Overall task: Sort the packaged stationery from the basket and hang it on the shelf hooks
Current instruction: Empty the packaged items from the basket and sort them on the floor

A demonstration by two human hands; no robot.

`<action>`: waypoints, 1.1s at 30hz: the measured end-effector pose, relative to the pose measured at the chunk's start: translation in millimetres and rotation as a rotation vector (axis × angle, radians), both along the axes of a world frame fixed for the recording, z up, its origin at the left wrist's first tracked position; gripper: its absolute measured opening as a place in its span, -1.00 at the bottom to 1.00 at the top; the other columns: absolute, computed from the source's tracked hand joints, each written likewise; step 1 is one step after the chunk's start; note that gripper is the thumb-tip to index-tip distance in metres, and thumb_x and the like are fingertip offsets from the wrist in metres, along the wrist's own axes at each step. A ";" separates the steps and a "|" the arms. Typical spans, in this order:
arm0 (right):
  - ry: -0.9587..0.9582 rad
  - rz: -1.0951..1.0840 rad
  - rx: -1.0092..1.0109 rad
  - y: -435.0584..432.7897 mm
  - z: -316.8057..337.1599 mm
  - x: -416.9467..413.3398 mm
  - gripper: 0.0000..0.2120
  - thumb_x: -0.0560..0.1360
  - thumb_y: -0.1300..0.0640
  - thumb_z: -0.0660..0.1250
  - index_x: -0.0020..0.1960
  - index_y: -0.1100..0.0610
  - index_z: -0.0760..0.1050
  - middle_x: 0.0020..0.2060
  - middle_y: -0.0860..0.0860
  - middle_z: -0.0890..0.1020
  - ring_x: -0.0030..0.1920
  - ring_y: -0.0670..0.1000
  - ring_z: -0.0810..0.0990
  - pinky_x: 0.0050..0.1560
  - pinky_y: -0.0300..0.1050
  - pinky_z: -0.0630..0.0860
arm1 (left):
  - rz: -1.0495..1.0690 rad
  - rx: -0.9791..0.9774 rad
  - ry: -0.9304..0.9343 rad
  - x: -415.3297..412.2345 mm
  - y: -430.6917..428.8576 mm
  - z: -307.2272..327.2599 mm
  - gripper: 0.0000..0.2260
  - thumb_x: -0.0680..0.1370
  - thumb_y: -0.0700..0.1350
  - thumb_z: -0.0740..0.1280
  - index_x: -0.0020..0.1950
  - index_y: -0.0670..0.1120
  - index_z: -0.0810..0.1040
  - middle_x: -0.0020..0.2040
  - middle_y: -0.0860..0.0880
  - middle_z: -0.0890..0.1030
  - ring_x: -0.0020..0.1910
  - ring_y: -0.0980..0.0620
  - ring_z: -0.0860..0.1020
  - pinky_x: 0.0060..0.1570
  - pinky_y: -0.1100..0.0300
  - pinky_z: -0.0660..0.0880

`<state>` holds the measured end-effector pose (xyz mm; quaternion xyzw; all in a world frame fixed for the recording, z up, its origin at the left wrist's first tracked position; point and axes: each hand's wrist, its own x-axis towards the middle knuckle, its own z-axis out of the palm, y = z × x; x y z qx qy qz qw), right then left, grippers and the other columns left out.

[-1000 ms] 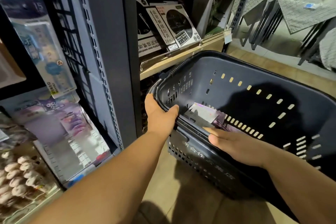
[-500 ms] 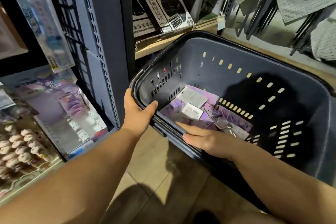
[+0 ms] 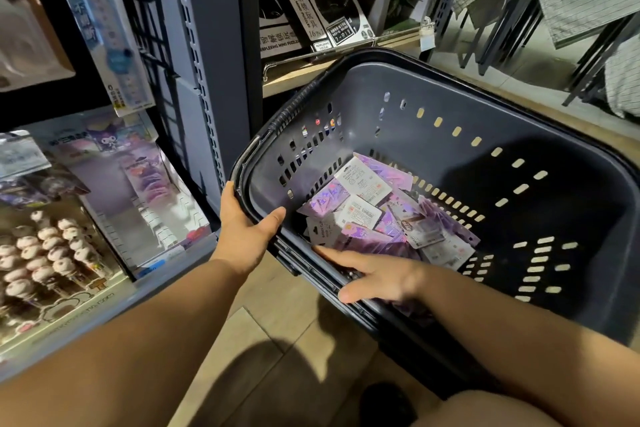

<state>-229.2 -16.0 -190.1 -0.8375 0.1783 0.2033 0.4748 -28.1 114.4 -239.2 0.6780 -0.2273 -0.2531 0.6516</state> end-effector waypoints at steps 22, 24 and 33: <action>0.271 0.028 -0.468 -60.4 -26.4 4.0 -0.48 0.55 -0.15 0.28 0.44 0.02 0.37 0.42 -0.02 0.41 0.34 -0.07 0.41 0.32 -0.29 0.24 | 0.101 0.375 -0.512 -12.5 31.8 27.0 -0.07 0.19 -0.02 0.63 0.42 -0.01 0.18 0.45 -0.16 0.26 0.45 -0.19 0.27 0.44 -0.13 0.27; 0.310 0.023 -0.589 -79.5 -24.1 15.2 -0.47 0.55 -0.15 0.28 0.45 0.03 0.34 0.45 0.03 0.36 0.38 0.03 0.39 0.39 -0.15 0.28 | 0.015 0.574 -0.793 -12.2 29.0 34.7 0.07 0.28 0.02 0.59 0.58 -0.07 -0.03 0.59 -0.13 -0.03 0.56 -0.15 0.00 0.54 -0.02 0.03; 0.434 -0.079 -0.740 -130.3 -63.5 38.1 -0.23 0.32 -0.07 0.56 0.43 0.10 0.35 0.32 0.11 0.50 0.24 0.14 0.53 0.25 -0.07 0.47 | -0.101 0.635 -1.100 4.8 3.9 46.8 -0.34 0.40 0.06 0.47 0.47 -0.06 0.38 0.58 -0.18 0.06 0.55 -0.21 0.00 0.51 -0.10 0.02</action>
